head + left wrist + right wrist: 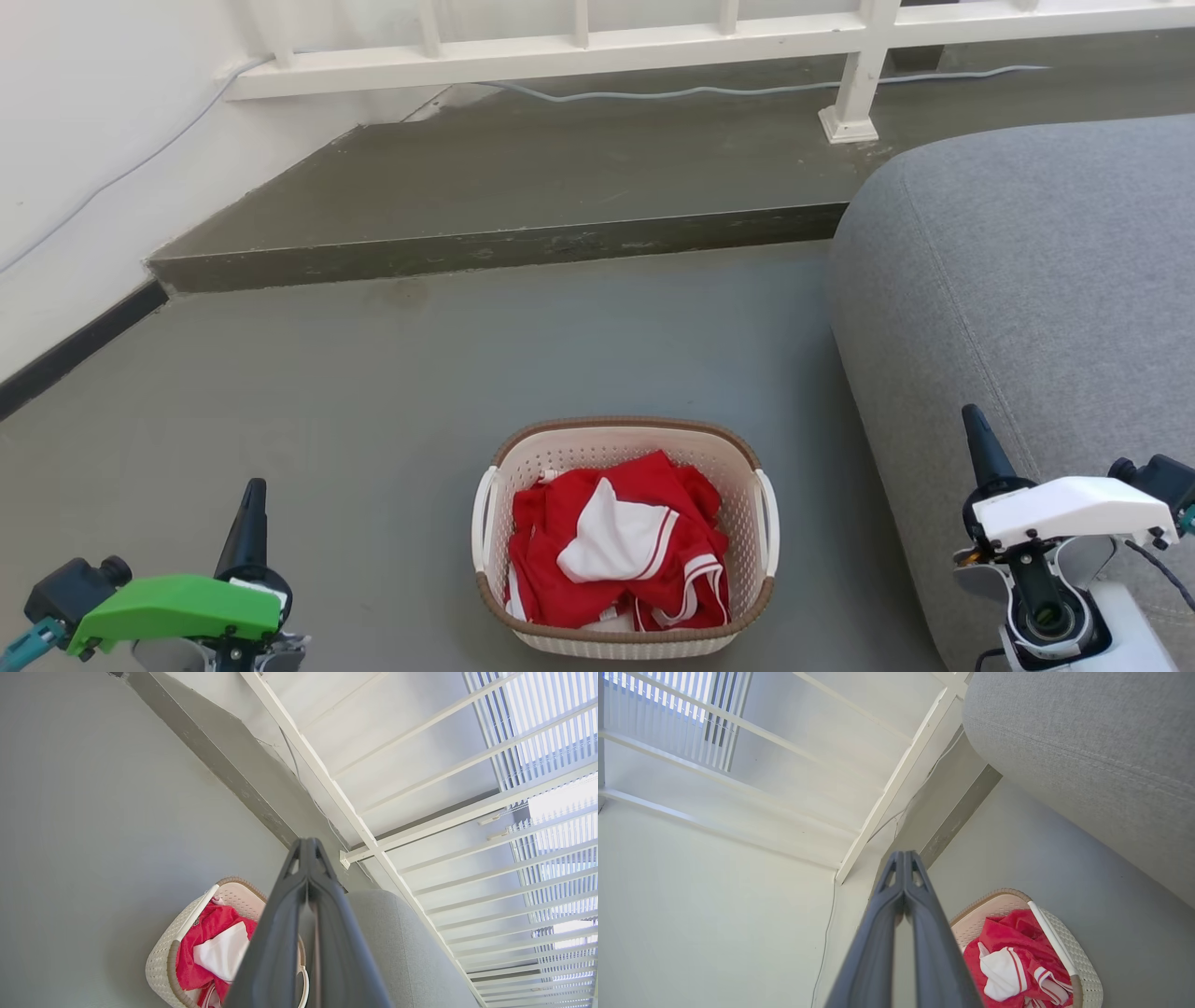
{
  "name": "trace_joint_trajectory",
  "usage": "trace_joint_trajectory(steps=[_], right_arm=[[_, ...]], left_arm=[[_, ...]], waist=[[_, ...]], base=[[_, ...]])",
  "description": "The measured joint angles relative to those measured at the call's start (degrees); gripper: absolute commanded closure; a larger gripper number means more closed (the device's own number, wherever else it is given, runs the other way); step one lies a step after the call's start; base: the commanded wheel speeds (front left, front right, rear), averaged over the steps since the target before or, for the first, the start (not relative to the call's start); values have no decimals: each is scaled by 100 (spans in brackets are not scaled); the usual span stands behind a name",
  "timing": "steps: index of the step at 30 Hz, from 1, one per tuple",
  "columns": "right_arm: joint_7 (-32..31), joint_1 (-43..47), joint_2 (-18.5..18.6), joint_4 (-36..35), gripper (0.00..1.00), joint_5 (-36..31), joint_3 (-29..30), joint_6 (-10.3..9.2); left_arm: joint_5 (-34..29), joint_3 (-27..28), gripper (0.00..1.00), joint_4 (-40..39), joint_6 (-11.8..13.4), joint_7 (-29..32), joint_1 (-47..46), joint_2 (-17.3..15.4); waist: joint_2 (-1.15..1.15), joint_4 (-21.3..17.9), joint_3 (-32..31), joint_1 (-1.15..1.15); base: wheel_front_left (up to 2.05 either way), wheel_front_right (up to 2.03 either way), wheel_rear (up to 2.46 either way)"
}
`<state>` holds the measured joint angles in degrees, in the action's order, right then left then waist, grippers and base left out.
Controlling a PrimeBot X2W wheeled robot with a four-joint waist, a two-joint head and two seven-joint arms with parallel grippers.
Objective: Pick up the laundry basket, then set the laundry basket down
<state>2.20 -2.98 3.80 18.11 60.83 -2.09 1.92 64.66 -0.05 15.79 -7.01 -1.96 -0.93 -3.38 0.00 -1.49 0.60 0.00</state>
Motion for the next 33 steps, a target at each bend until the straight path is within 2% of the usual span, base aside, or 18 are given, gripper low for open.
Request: trace_joint_trajectory(steps=[33], right_arm=[[-638, -15, -112, -124, 100, 2371, 743, 366]], left_arm=[[2064, 365, 100, 7, 0, 627, -159, 78]], waist=[[0, 116, -35, 0]], base=[[0, 0, 0]])
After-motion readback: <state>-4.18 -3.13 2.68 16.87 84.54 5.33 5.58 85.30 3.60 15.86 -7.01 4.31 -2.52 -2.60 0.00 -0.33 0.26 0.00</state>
